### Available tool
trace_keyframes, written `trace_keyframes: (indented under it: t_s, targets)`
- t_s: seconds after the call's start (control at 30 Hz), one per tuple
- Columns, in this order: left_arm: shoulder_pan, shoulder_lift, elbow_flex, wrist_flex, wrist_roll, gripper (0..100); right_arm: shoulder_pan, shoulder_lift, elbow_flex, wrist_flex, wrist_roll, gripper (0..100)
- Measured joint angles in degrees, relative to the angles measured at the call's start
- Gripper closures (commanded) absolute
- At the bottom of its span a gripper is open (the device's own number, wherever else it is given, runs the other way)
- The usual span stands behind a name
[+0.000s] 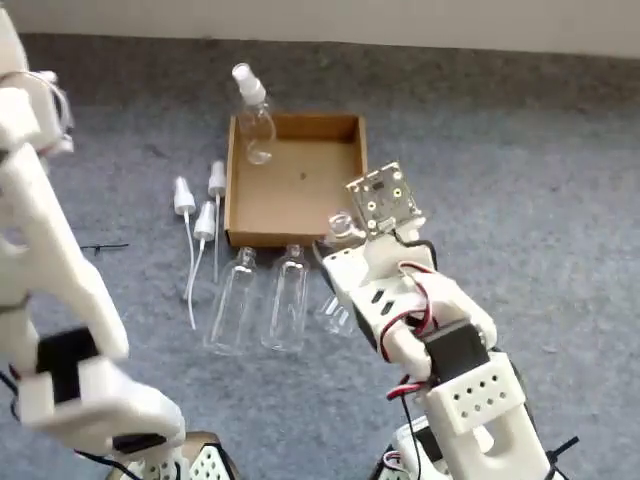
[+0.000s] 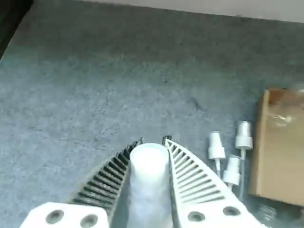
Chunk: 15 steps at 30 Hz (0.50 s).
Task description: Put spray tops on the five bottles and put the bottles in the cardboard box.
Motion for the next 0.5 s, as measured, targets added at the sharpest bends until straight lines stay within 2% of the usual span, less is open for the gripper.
trace_keyframes:
  t_s: [0.17, 0.27, 0.37, 0.5]
  targets:
    - [13.5, -23.5, 19.6, -0.4, 0.0, 100, -3.2, -4.8, 10.0, -12.2, -2.7, 99.5]
    - [22.4, -34.2, 27.4, -5.5, 0.0, 100, -3.7, -9.1, 16.3, -16.5, -3.2, 99.5]
    - [28.9, -40.2, 33.8, -12.4, 0.4, 100, -3.8, -14.7, 20.4, -17.5, -3.3, 99.5]
    - [36.7, -40.8, 39.6, -22.1, 2.0, 100, -4.0, -23.6, 23.7, -17.9, -3.3, 99.5]
